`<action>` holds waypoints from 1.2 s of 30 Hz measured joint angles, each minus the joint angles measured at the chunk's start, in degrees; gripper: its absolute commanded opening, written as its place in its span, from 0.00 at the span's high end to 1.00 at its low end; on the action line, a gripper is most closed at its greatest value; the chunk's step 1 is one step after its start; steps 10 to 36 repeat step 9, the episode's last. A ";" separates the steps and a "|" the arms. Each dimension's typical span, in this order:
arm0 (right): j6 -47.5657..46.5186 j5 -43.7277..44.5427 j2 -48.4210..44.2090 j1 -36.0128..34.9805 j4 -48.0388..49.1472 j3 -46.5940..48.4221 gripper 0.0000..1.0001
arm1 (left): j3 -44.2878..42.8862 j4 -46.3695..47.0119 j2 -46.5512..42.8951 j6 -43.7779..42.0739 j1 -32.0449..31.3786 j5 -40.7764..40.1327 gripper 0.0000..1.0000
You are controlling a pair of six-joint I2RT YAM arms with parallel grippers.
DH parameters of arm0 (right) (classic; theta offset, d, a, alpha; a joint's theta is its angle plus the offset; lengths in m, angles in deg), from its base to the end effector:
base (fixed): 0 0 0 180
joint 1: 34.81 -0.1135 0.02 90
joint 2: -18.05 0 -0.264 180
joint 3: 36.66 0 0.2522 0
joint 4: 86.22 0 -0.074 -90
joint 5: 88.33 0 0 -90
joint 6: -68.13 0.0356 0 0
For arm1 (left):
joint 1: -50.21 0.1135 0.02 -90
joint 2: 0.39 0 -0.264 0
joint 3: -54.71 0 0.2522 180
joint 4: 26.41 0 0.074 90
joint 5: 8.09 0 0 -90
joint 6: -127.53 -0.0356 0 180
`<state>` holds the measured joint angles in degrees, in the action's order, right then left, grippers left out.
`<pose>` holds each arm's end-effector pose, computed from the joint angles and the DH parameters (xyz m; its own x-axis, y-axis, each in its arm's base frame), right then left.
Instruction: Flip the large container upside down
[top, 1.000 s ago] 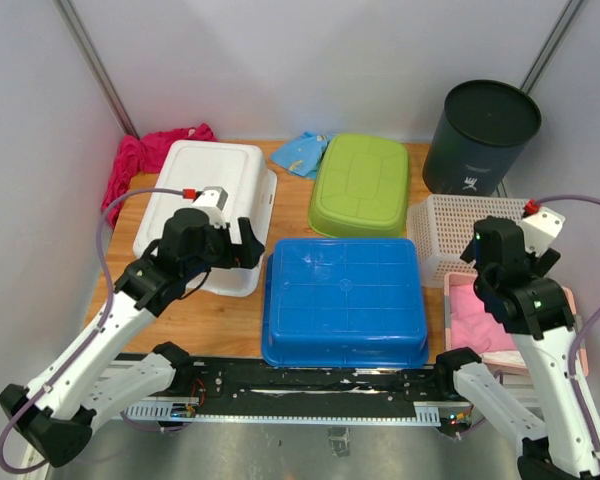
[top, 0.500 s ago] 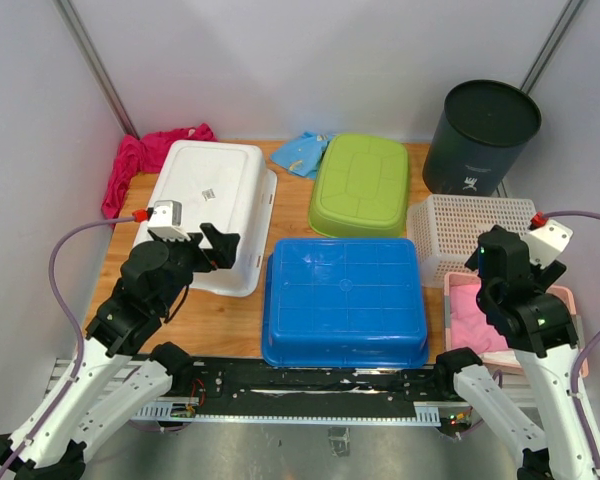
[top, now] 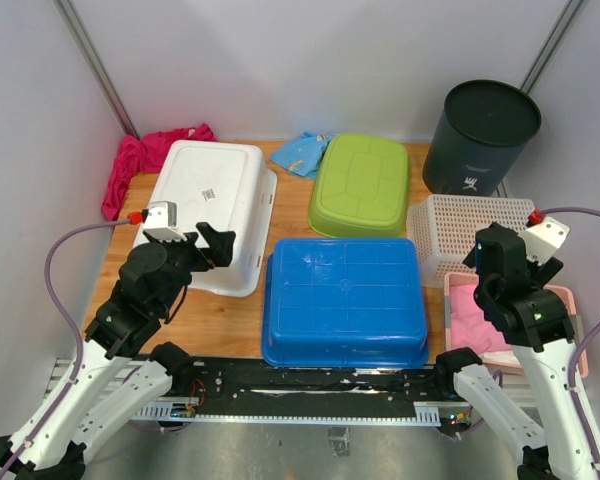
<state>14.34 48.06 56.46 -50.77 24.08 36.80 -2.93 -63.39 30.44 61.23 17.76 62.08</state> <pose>0.1039 0.0029 0.3663 -0.2148 0.3624 -0.9069 0.6320 0.7596 0.1538 0.1113 -0.0564 0.3436 -0.2261 -0.3043 -0.9254 0.1443 0.9290 -0.3408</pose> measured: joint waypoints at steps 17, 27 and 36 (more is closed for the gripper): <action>-0.02 -0.09 -0.15 0.00 0.37 -0.52 0.20 | 0.72 0.13 0.57 0.37 0.00 0.00 0.01; -0.02 -0.09 -0.15 0.00 0.37 -0.52 0.20 | 0.72 0.13 0.57 0.37 0.00 0.00 0.01; -0.02 -0.09 -0.15 0.00 0.37 -0.52 0.20 | 0.72 0.13 0.57 0.37 0.00 0.00 0.01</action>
